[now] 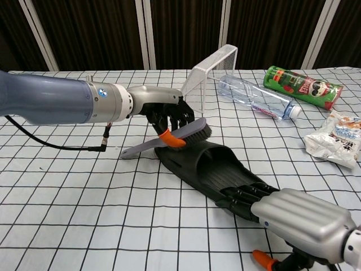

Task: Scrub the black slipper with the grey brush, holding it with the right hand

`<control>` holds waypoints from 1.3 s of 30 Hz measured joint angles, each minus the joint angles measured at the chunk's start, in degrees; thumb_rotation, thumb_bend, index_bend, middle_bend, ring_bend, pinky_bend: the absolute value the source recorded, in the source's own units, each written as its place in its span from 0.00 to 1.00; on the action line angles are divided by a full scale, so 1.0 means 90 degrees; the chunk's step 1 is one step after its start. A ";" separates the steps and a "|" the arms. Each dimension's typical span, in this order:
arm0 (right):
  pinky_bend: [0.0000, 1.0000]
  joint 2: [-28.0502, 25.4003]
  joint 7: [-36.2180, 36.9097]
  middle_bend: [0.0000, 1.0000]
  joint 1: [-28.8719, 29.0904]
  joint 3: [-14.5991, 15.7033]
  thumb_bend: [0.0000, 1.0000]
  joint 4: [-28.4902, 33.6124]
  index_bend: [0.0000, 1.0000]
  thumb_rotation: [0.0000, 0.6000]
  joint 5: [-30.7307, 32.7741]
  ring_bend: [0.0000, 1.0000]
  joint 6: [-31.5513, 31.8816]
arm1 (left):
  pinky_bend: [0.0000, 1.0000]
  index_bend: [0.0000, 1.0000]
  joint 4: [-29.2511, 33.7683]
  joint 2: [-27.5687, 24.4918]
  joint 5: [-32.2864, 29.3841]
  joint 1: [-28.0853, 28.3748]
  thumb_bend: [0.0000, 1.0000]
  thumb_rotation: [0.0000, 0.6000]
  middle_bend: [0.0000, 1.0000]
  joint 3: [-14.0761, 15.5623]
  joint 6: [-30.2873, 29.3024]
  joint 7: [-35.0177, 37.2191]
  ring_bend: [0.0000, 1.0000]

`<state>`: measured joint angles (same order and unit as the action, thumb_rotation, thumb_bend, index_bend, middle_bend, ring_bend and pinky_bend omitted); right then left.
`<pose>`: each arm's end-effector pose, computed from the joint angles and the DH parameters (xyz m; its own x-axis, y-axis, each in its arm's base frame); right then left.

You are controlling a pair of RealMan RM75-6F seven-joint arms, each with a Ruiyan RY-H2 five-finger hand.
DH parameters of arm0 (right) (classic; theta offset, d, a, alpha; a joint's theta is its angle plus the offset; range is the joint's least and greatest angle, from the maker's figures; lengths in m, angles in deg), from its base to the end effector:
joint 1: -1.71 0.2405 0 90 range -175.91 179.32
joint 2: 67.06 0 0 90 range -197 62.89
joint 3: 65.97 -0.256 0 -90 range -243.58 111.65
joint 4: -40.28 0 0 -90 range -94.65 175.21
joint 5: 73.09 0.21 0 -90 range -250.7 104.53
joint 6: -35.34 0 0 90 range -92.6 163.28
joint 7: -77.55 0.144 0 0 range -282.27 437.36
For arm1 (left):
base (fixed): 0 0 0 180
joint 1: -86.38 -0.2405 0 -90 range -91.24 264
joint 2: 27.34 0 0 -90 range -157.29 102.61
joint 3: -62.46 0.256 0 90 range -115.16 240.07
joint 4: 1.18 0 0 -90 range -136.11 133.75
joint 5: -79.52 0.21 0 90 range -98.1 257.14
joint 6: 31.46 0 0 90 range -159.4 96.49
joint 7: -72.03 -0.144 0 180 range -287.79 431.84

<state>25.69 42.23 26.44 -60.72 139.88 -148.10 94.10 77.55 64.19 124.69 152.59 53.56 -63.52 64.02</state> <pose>-0.1662 -0.1781 -0.0664 0.5270 -0.4462 0.7233 -0.8179 -0.4974 0.2891 -0.0538 0.3757 -0.0723 0.3791 0.6037 0.7013 0.8936 -0.4356 -0.1081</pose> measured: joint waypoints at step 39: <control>0.00 -0.0616 -0.0709 0.01 -0.0441 0.0227 0.54 0.0623 0.00 0.98 -0.0656 0.00 0.1306 | 0.43 0.53 0.3006 -0.2186 -0.3217 0.1556 0.84 1.00 0.59 0.1881 -0.1572 -0.2226 0.42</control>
<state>20.15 35.84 22.47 -58.68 145.49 -154.00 105.85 104.61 44.51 95.74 166.59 70.49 -77.67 43.99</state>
